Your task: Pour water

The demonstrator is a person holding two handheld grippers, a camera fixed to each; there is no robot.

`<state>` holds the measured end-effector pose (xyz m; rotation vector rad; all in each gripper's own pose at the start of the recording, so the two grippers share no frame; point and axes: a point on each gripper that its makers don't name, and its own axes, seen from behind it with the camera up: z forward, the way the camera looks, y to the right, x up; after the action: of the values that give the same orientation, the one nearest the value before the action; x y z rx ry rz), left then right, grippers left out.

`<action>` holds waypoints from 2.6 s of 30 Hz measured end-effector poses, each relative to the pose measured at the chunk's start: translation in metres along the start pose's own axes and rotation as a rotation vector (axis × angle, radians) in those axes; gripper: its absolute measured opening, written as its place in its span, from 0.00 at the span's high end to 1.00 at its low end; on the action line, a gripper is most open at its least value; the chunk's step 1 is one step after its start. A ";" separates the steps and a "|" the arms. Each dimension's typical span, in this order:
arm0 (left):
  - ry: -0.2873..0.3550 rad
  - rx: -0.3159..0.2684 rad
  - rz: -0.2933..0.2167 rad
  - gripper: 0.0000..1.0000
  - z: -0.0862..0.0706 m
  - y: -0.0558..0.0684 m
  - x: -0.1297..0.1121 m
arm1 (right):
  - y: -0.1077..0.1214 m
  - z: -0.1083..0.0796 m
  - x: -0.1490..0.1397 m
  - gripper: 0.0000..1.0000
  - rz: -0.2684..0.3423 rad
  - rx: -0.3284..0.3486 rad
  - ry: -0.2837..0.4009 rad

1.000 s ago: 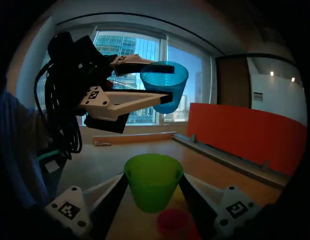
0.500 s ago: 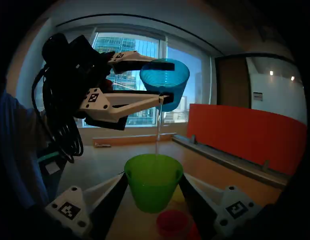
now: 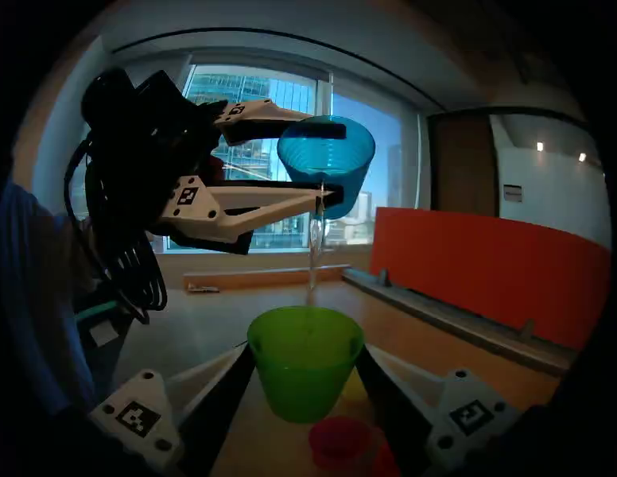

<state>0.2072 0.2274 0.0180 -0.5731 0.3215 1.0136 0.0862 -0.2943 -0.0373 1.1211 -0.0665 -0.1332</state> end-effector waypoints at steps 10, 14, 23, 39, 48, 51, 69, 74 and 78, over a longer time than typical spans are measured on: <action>-0.001 0.005 0.032 0.14 -0.001 -0.003 0.002 | 0.000 0.001 0.000 0.10 -0.002 -0.001 0.002; -0.002 0.004 0.053 0.14 -0.002 -0.004 0.003 | 0.000 0.001 0.001 0.10 -0.005 -0.001 0.002; 0.001 0.011 0.082 0.14 -0.003 -0.011 0.008 | -0.001 0.001 0.002 0.10 -0.007 -0.003 0.002; 0.007 0.023 0.126 0.14 -0.005 -0.019 0.016 | -0.001 -0.001 0.003 0.10 -0.013 -0.005 0.004; 0.009 0.024 0.151 0.14 -0.006 -0.020 0.020 | -0.001 -0.001 0.003 0.10 -0.012 -0.005 0.006; 0.010 0.025 0.159 0.14 -0.006 -0.020 0.020 | -0.001 -0.001 0.004 0.10 -0.013 -0.006 0.006; -0.003 0.039 0.240 0.14 -0.003 -0.024 0.018 | 0.001 0.000 0.004 0.10 -0.013 -0.009 0.011; -0.001 0.036 0.256 0.14 -0.003 -0.023 0.021 | 0.003 0.000 0.005 0.10 -0.012 -0.011 0.013; -0.002 0.035 0.275 0.14 -0.003 -0.025 0.023 | 0.003 0.000 0.005 0.10 -0.013 -0.012 0.013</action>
<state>0.2405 0.2320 0.0110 -0.5043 0.4239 1.2704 0.0914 -0.2941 -0.0346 1.1108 -0.0465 -0.1378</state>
